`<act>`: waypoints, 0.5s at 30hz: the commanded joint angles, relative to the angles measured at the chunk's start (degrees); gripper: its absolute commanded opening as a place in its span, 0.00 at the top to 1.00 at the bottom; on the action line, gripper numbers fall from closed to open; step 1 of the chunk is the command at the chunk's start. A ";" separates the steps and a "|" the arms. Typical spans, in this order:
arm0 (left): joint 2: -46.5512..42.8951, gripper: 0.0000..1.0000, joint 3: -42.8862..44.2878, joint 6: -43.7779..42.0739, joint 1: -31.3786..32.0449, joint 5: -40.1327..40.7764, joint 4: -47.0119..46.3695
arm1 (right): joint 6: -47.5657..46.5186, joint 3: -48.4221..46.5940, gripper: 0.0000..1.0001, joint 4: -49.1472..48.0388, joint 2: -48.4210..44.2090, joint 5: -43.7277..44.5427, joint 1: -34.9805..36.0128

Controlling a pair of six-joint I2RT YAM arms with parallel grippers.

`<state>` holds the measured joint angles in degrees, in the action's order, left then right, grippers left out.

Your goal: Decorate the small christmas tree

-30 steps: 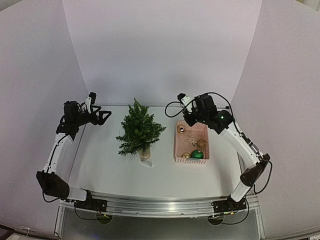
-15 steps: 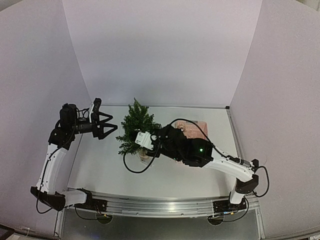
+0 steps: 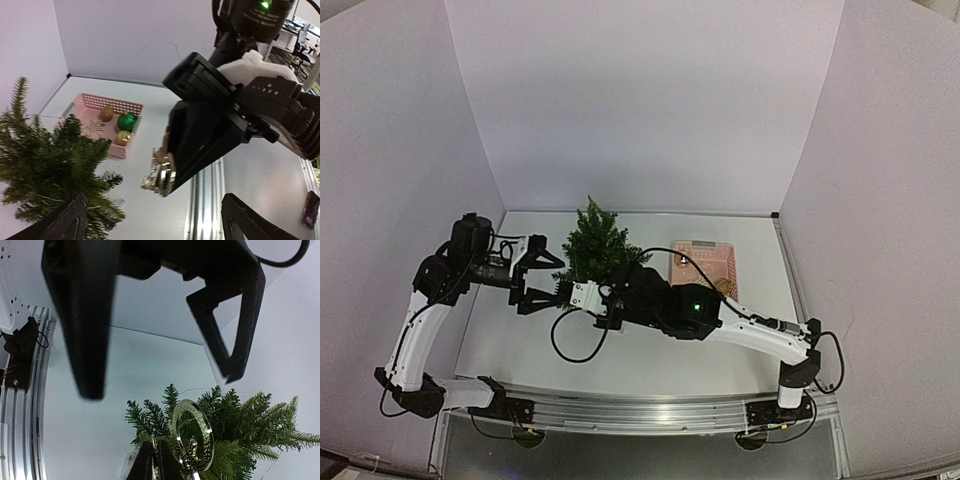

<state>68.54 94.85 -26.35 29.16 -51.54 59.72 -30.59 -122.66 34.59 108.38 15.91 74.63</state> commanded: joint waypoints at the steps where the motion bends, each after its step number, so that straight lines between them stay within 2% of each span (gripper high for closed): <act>1: 0.64 0.14 0.59 -8.81 2.48 3.62 5.80 | 0.61 -3.00 0.95 -2.36 2.16 -1.97 0.16; 7: 2.18 0.35 1.83 -8.94 3.59 7.18 1.36 | -0.35 -3.53 0.95 -2.43 2.88 -2.88 0.16; 15: 2.83 0.68 2.04 -9.73 3.61 7.16 3.55 | -1.44 -3.71 0.95 -2.56 3.50 -2.03 0.17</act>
<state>71.31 94.87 -34.81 32.58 -44.76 63.05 -31.13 -124.06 33.82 111.08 14.13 74.61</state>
